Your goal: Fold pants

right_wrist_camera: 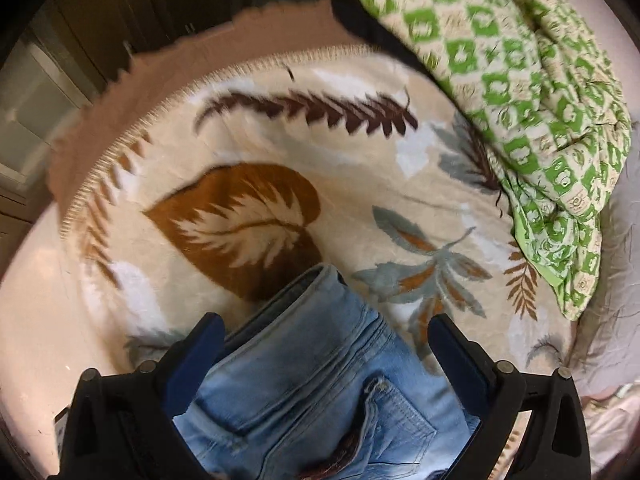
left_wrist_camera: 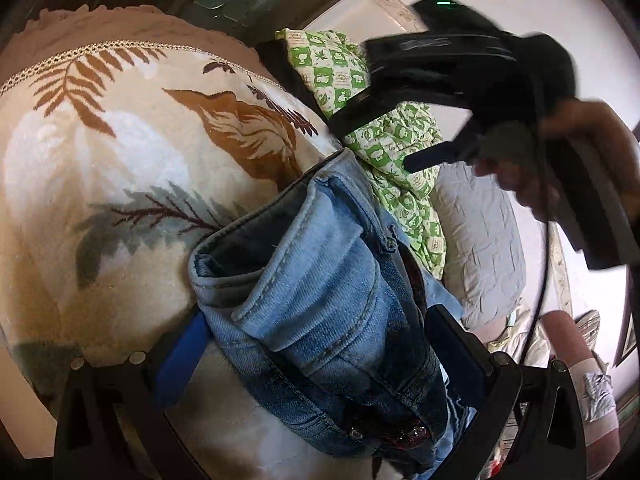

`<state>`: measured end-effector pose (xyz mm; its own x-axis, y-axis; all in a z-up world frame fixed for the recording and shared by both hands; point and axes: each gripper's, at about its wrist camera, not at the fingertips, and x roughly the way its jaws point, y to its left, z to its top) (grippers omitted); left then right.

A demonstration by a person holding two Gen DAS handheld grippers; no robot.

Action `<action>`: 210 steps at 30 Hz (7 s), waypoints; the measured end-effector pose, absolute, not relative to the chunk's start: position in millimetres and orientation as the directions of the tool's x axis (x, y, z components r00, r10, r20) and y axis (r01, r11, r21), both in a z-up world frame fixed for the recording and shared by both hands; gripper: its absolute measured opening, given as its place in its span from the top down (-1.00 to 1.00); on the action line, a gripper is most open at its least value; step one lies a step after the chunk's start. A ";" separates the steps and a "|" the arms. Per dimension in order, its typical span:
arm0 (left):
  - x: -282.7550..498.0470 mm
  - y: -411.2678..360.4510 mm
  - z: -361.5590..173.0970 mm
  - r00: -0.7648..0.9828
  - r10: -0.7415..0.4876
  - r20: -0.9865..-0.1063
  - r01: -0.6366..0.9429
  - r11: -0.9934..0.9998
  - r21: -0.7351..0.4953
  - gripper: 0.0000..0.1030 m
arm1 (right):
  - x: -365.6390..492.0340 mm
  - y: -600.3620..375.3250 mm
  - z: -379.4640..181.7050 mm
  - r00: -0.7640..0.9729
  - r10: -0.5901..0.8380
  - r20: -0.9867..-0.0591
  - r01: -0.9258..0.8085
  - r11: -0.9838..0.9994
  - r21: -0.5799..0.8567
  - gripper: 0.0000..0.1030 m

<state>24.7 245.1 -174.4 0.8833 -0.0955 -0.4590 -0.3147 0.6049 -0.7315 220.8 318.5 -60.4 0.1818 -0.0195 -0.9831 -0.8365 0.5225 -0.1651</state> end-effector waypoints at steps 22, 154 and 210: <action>17.8 251.7 -181.0 0.879 -0.132 -0.458 -0.328 0.529 -0.782 0.39 | 226.6 322.3 -96.5 0.250 -0.126 -0.960 -0.864 0.418 -0.279 0.61; 191.8 54.3 -158.6 0.348 -0.566 -0.748 0.188 0.823 -0.535 -0.93 | 134.6 -192.1 -144.9 0.333 0.560 -0.759 -0.107 0.822 0.560 -0.70; 223.7 28.3 -29.2 0.566 -0.607 -0.558 0.375 0.792 -0.481 0.51 | 172.8 -206.3 -11.0 0.604 0.478 -0.638 -0.232 0.871 0.433 0.22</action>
